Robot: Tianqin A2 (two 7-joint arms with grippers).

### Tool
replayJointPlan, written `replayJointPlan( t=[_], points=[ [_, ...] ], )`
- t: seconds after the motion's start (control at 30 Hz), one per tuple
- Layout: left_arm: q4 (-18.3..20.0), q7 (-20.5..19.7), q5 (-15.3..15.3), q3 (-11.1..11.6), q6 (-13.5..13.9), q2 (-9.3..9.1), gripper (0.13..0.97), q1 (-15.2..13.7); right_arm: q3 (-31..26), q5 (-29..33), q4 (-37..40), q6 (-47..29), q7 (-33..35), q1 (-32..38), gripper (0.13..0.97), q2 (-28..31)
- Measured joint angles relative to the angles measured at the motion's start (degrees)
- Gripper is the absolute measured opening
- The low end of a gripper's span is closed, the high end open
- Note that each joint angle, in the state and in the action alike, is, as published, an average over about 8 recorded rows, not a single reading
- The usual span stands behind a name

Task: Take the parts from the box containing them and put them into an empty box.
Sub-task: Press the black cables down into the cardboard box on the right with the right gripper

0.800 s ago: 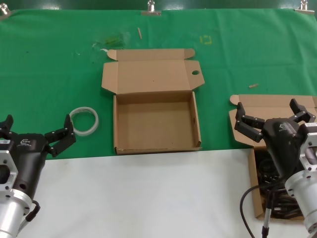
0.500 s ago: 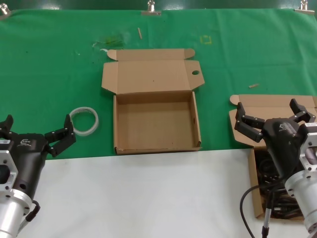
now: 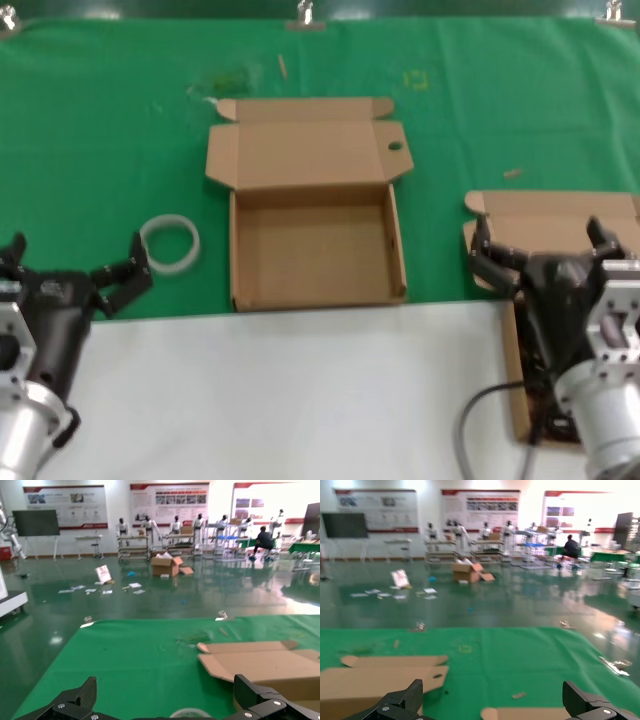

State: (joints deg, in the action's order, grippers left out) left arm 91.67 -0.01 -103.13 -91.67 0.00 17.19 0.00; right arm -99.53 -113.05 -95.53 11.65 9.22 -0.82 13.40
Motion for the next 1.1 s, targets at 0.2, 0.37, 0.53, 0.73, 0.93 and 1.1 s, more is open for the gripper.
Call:
replayJointPlan(
  t=[0.2,0.37,0.53,0.73,0.93,1.1],
  points=[
    [0.0,0.0,0.0,0.0,0.0,0.00,0.966,0.0,-3.7,-8.4,-4.8,10.7,10.2,-2.4,0.966,-0.2],
    [0.0,0.0,0.0,0.0,0.0,0.00,0.966,0.0,-4.3,-11.5,-7.5,15.7,15.6,-4.0,0.966,-0.2],
    [0.0,0.0,0.0,0.0,0.0,0.00,0.966,0.0,-3.8,-10.7,-11.0,24.1,24.2,-7.6,0.966,-0.2],
    [0.0,0.0,0.0,0.0,0.0,0.00,0.966,0.0,-2.5,-9.3,-13.7,36.4,39.7,-11.2,0.966,-0.2],
    [0.0,0.0,0.0,0.0,0.0,0.00,0.966,0.0,-0.9,-14.0,-14.0,43.2,55.1,-10.4,0.966,-0.2],
    [0.0,0.0,0.0,0.0,0.0,0.00,0.966,0.0,0.0,-19.6,-12.4,45.4,67.9,-7.5,0.966,-0.2]
  ],
)
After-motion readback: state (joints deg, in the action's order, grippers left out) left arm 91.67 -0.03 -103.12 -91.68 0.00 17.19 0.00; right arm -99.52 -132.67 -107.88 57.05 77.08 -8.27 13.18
